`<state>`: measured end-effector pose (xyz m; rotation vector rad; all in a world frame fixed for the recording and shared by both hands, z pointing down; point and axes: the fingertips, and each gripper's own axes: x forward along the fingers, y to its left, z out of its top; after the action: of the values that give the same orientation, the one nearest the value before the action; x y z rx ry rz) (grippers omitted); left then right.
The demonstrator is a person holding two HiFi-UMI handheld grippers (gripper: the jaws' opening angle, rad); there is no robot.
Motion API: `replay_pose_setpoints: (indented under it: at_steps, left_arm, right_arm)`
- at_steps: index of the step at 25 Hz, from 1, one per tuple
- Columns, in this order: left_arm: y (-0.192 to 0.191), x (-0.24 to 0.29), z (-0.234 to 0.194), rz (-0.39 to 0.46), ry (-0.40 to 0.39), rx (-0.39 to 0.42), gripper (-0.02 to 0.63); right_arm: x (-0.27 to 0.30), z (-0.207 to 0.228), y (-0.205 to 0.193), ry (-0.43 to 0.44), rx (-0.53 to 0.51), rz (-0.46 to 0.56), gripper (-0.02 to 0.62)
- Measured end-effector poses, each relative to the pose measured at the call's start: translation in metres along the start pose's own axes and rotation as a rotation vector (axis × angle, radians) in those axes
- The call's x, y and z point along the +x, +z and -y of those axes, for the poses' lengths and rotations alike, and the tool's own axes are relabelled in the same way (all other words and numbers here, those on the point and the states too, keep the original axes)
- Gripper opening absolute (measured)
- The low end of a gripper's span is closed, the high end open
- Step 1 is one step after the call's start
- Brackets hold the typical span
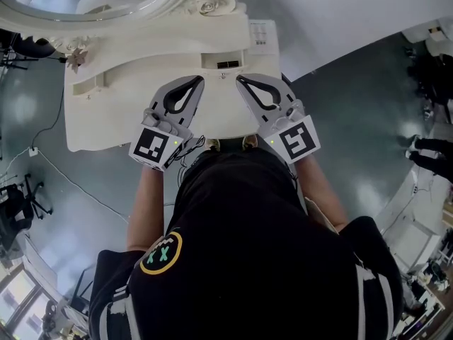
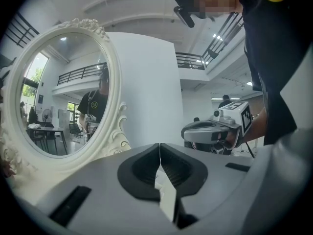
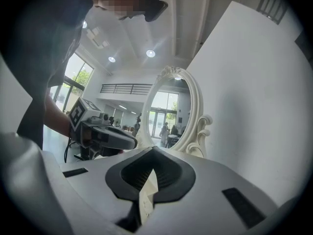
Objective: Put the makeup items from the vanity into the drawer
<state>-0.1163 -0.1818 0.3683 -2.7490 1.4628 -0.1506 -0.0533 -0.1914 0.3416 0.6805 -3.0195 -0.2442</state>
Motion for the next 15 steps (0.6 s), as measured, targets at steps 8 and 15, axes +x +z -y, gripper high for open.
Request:
replay_pose_setpoints:
  at_steps: [8, 15]
  left_arm:
    - [0.008, 0.003, 0.008, 0.020, -0.015, 0.021, 0.023]
    - [0.009, 0.005, 0.009, 0.002, -0.008, 0.026, 0.023]
  right_arm:
    - [-0.001, -0.001, 0.006, -0.004, -0.017, 0.027, 0.020]
    - [-0.004, 0.000, 0.005, -0.001, -0.021, 0.020, 0.020]
